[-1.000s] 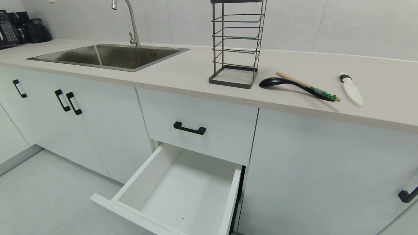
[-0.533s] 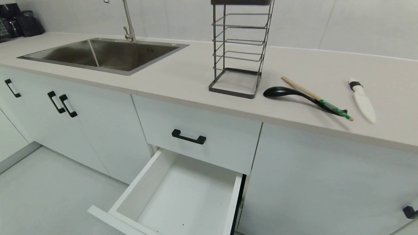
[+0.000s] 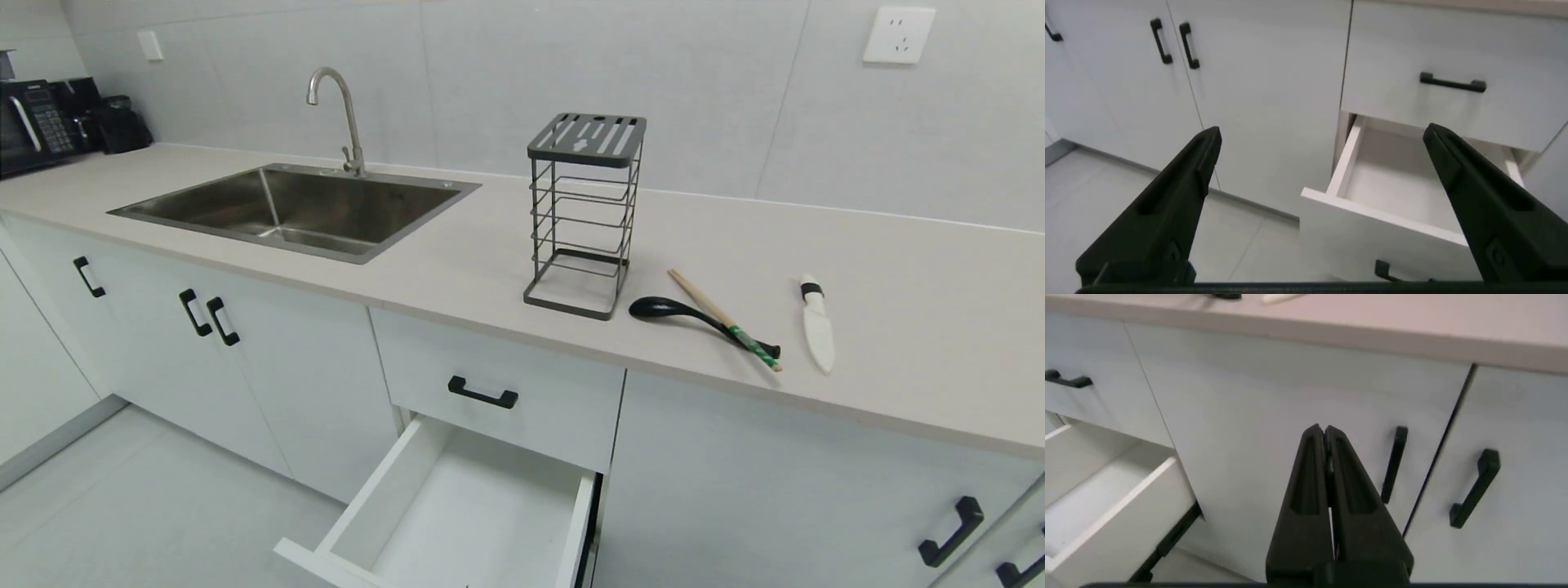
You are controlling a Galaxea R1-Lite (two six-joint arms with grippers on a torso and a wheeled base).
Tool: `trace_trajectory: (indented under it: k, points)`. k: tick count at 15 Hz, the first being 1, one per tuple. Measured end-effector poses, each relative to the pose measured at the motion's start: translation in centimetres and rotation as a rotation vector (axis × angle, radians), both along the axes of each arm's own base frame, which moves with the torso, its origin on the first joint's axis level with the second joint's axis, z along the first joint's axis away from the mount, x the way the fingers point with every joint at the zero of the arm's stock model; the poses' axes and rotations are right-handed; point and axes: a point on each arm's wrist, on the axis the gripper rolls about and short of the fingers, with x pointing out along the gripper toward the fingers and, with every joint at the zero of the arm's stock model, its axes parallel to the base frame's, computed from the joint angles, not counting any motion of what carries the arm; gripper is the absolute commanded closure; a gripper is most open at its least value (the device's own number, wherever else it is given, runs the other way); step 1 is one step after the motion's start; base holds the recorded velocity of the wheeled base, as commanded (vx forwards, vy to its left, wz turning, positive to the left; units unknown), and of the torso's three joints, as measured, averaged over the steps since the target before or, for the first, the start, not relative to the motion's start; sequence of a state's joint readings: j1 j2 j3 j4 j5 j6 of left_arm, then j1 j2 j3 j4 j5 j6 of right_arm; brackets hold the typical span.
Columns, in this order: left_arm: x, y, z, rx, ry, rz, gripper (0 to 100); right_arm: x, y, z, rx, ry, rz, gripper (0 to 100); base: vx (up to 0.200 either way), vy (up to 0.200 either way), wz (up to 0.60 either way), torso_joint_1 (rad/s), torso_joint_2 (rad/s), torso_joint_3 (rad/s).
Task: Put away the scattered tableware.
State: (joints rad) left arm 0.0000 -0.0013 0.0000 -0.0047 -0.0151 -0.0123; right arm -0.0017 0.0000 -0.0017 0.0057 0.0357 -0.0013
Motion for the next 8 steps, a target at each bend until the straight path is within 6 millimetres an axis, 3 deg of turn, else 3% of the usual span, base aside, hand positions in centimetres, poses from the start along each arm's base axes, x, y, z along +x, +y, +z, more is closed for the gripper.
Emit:
trace_trajectory:
  k: [4,8]
  points:
    - [0.00,0.00,-0.01,0.003,0.001,0.000,0,0.00,0.00,-0.01,0.000,0.001,0.000,100,0.000,0.000,0.00,0.375,-0.48,-0.233]
    - [0.00,-0.02,-0.02,0.011,0.002,-0.008,0,0.00,0.00,0.00,0.000,0.000,0.000,100,0.000,0.000,0.00,0.292,-0.51,-0.240]
